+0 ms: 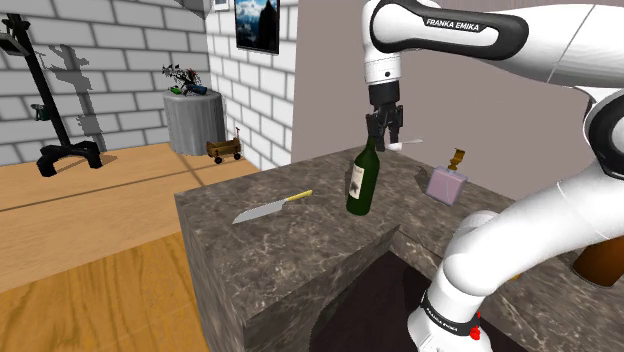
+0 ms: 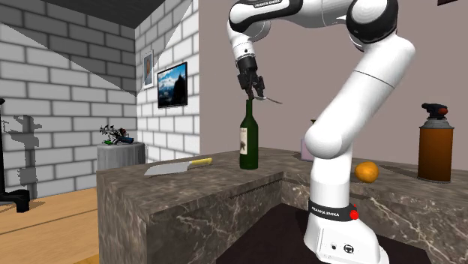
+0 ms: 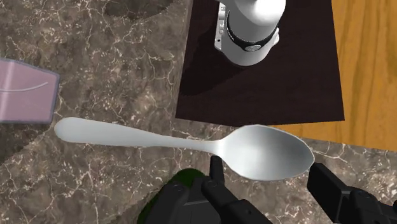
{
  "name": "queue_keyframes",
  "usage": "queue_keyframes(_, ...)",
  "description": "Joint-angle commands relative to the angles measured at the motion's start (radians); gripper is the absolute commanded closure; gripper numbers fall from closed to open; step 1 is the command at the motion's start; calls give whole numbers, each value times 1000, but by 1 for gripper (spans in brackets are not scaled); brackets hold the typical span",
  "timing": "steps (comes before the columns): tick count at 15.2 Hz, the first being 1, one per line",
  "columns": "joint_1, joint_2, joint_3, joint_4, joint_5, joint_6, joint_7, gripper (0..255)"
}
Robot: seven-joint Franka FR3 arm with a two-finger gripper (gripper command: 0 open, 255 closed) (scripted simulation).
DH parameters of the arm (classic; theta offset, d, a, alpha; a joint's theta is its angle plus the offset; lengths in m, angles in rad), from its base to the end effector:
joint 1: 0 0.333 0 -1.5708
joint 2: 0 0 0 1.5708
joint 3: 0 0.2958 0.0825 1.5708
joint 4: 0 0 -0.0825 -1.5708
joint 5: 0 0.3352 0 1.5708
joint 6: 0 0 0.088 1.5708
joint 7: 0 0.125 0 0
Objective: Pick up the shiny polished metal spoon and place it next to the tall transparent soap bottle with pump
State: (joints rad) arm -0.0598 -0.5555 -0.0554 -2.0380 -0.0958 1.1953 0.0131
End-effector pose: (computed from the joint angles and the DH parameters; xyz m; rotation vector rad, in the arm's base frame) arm 0.2858 -0.0527 0.5947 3.0509 -0.2108 -0.4476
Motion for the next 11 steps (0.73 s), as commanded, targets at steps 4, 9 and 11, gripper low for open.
queue_keyframes(4, -29, -105, -74, -76, -79, -18, -100, 255)
queue_keyframes(9, -59, -194, -158, -120, -176, -43, -210, 255)
queue_keyframes(11, -71, -223, -193, -131, -218, -51, -255, 255)
